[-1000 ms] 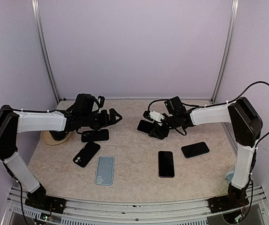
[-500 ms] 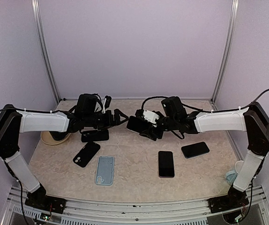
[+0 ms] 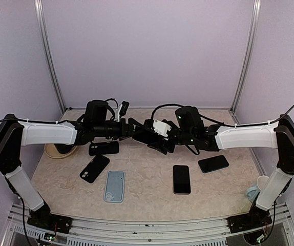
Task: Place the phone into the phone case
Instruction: Pass from the right arm to the left
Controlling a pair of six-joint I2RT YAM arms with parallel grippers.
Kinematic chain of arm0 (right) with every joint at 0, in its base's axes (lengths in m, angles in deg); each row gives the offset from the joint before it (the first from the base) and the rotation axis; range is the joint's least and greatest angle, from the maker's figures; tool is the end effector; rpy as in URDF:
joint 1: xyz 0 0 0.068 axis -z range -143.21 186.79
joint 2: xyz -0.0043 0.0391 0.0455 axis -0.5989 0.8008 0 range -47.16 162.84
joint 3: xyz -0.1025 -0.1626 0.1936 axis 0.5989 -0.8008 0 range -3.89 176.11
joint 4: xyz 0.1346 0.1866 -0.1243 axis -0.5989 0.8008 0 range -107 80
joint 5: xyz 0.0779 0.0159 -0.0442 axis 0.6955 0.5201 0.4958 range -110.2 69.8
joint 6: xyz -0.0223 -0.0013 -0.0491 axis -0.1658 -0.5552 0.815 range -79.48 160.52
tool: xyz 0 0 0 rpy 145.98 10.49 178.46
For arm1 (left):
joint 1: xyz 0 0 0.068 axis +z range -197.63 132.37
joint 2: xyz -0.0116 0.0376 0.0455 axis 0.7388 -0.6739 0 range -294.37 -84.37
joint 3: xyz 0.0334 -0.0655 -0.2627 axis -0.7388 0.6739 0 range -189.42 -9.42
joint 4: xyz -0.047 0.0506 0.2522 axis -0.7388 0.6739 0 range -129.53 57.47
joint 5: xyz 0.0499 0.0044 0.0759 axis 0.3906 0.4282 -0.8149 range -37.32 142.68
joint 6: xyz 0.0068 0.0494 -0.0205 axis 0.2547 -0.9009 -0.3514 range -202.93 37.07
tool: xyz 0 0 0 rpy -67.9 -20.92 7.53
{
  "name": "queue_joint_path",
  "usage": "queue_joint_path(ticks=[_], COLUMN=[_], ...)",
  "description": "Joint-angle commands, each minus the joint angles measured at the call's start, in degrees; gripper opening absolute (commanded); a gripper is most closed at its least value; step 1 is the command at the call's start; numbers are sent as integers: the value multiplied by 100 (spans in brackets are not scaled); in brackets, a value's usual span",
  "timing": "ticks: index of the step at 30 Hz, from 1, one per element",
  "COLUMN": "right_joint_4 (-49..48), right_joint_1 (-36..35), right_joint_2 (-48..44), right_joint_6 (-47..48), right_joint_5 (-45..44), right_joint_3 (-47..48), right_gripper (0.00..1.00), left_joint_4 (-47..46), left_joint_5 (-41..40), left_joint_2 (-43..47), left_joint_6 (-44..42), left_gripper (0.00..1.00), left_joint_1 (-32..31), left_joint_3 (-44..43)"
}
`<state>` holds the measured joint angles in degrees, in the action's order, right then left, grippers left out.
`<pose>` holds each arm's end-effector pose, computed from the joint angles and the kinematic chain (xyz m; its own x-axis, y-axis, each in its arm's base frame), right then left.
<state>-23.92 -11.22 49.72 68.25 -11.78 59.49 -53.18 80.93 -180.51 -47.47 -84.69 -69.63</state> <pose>0.2549 0.2910 0.2414 0.1178 -0.5570 -0.8221 -0.8677 0.3448 -0.3580 0.2925 -0.2420 0.2408 -0.7571 -0.0686 -0.6497 0.5416 0.4902 -0.6829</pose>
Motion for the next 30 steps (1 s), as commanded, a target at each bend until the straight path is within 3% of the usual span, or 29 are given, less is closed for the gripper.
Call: queue_joint_path(ticks=[1, 11, 23, 28, 30], right_joint_4=[-491, -660, -781, -751, -653], right_joint_1=[-91, -130, -174, -174, -174], right_joint_2=[-301, -296, -367, -392, -400], right_joint_6=[71, 173, 241, 238, 206], right_joint_5=[-215, -442, -526, -570, -565], right_joint_3=[-74, -177, -266, -276, -228], right_gripper=[33, 34, 37, 41, 54], left_joint_4=[-252, -230, -118, -103, -107], left_joint_5=[397, 531, 396, 338, 282], left_joint_2=[15, 60, -18, -12, 15], left_joint_6=[-110, -101, -87, -110, -125], left_gripper=[71, 32, 1, 0, 0], left_joint_1=[-64, -91, -91, -91, -91], left_joint_3=[-149, -71, -70, -62, -38])
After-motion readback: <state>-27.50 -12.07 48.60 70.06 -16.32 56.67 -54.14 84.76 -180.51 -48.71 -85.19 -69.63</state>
